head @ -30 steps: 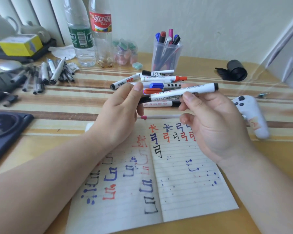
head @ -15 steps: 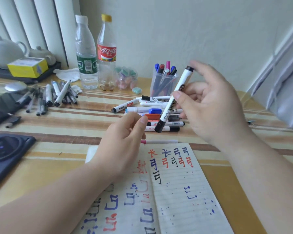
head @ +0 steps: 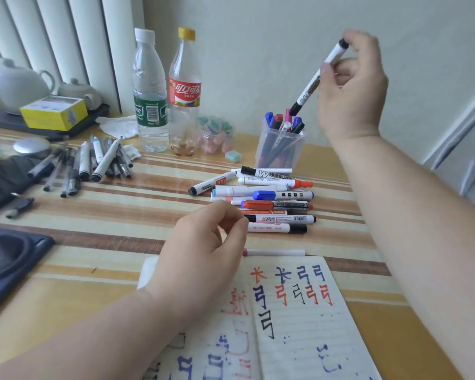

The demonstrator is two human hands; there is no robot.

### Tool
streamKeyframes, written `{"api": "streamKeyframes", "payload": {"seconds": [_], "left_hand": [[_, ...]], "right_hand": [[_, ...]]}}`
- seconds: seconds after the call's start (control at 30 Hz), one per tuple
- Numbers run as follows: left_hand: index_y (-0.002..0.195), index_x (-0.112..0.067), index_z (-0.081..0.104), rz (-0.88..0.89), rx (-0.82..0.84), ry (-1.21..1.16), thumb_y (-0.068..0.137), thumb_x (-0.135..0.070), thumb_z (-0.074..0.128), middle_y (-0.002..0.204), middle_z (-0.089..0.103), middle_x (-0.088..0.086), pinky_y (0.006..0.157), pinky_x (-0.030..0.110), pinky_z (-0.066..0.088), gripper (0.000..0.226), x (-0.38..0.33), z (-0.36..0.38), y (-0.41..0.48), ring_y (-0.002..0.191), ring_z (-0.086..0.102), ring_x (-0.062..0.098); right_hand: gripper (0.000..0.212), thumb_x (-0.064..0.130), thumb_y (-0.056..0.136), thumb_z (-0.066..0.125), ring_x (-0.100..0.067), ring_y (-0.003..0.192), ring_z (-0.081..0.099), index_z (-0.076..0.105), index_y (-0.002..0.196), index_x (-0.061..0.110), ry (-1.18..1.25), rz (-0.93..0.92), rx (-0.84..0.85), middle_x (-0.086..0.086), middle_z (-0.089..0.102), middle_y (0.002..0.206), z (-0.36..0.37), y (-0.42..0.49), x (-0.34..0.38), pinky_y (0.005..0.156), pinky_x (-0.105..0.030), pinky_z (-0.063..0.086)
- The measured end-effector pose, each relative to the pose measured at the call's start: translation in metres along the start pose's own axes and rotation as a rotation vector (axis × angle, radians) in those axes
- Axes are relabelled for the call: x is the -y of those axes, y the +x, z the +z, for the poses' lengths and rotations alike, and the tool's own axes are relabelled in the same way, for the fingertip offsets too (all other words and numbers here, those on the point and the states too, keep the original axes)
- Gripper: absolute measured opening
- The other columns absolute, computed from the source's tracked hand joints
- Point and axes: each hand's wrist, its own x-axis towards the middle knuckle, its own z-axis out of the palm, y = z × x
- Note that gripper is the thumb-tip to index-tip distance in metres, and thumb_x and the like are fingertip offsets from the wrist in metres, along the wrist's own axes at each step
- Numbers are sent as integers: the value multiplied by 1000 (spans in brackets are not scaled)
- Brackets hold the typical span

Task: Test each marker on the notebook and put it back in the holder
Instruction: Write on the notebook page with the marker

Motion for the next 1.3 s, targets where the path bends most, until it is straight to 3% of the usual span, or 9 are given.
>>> {"api": "streamKeyframes", "payload": {"seconds": [0.13,0.23,0.4,0.57,0.77,0.97,1.13,1.2,1.3], "left_hand": [[80,-33,64,-14,-8,11,94,-29,62,76,67,-22,57,13,40,14,3,-1,2,61,57,7],[82,-29,65,-21,-26,23,93,-29,62,79,67,-20,59,14,42,12,6,-1,4,65,58,7],[79,-29,65,-80,-57,-18,95,-28,62,73,66,-16,56,13,40,16,8,-1,6,60,55,7],[82,-28,63,-141,-139,-218,100,-23,46,77,67,-9,65,35,45,26,10,-5,9,67,57,16],[79,-17,60,-102,-197,-259,98,-29,35,82,66,5,65,43,45,33,9,-7,7,71,56,26],[77,-17,61,-96,-173,-227,99,-25,44,76,66,3,70,52,50,29,6,-7,5,67,56,22],[105,-30,63,-12,-25,-159,99,-35,59,86,64,-10,67,27,50,8,0,-6,2,66,59,8],[125,-32,56,42,79,-148,96,-44,62,93,62,-14,64,14,45,32,-4,-5,-1,68,59,3],[122,-36,53,162,145,-137,91,-59,58,96,61,-17,67,36,54,39,-8,-5,-5,70,60,16]], "right_hand": [[18,23,97,56,-16,69,56,70,98,11,-276,76,272,5,58,72,17,-4,-21,68,-25,44],[52,38,104,42,-29,75,43,47,63,5,-514,167,514,-6,42,60,16,-16,-26,67,-34,37],[34,36,102,45,-36,123,46,65,125,21,-579,43,440,-11,62,126,-5,-42,-10,103,-43,38],[11,17,88,67,-7,73,61,73,80,21,-290,-35,858,10,68,78,-40,-99,26,73,-30,52],[19,30,89,60,-16,98,61,68,105,36,-592,-111,1207,15,65,106,-48,-129,31,84,-39,56],[18,24,79,63,-16,87,60,67,94,32,-649,-60,1189,12,63,94,-50,-126,38,78,-37,56],[11,16,80,77,-3,58,54,72,87,23,-171,293,934,5,67,72,-92,-118,57,60,-24,42],[11,11,81,77,-14,54,53,73,92,13,301,589,946,-9,70,73,-110,-127,67,49,-24,40],[25,13,80,71,-16,51,53,68,104,8,734,917,841,-17,70,77,-124,-144,76,37,-17,33]]}}
